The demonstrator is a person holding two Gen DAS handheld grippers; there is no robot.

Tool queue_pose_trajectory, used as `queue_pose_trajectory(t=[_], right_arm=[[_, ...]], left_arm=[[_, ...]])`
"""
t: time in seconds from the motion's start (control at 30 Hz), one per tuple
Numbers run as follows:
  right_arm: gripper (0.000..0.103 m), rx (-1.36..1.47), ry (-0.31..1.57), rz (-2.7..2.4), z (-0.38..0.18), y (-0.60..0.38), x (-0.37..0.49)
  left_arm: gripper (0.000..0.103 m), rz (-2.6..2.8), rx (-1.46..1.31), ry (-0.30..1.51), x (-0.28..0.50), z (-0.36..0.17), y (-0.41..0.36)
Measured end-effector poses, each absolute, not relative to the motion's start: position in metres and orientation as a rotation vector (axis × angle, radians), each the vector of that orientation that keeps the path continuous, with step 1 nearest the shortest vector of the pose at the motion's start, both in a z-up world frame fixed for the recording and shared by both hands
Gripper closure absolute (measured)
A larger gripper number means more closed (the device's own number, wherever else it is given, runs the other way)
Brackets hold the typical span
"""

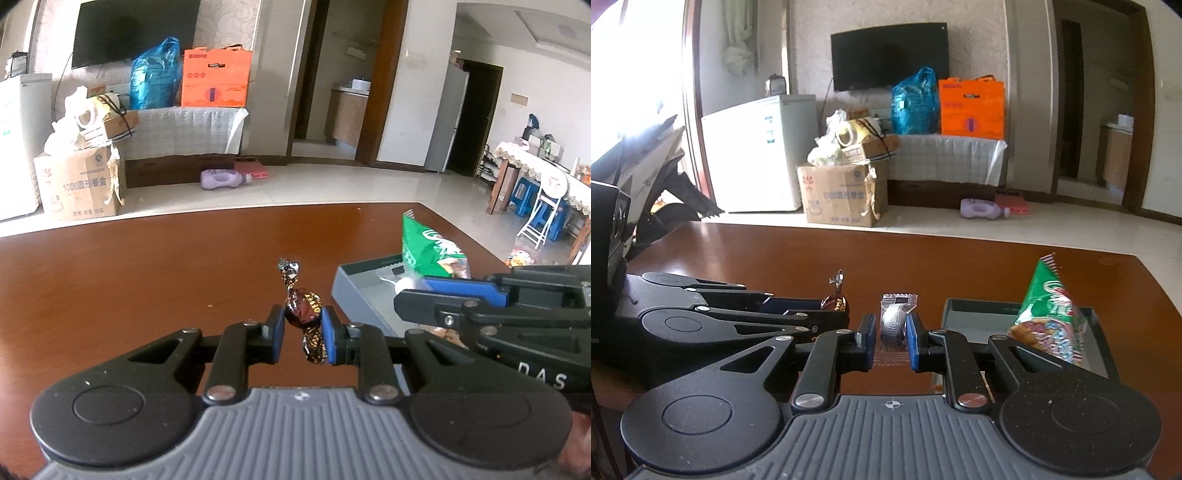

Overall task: Organize snacks
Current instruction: 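Lift the chocolates and clear candy and carry them over the grey box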

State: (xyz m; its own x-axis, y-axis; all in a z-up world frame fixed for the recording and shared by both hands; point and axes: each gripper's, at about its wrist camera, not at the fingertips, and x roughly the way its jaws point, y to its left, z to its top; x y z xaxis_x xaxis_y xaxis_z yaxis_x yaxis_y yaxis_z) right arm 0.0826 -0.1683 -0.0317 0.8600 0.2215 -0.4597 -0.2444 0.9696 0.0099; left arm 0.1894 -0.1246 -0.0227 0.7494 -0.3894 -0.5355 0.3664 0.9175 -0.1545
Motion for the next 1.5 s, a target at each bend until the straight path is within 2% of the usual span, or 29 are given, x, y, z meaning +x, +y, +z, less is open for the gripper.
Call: queue_pose_trajectory(t=[1.5], right_arm=[[0.083, -0.055, 0.491, 0.129, -0.031, -0.26, 0.061]], left_arm=[[0.083, -0.591, 0.037, 0.591, 0.188, -0.024, -0.223]])
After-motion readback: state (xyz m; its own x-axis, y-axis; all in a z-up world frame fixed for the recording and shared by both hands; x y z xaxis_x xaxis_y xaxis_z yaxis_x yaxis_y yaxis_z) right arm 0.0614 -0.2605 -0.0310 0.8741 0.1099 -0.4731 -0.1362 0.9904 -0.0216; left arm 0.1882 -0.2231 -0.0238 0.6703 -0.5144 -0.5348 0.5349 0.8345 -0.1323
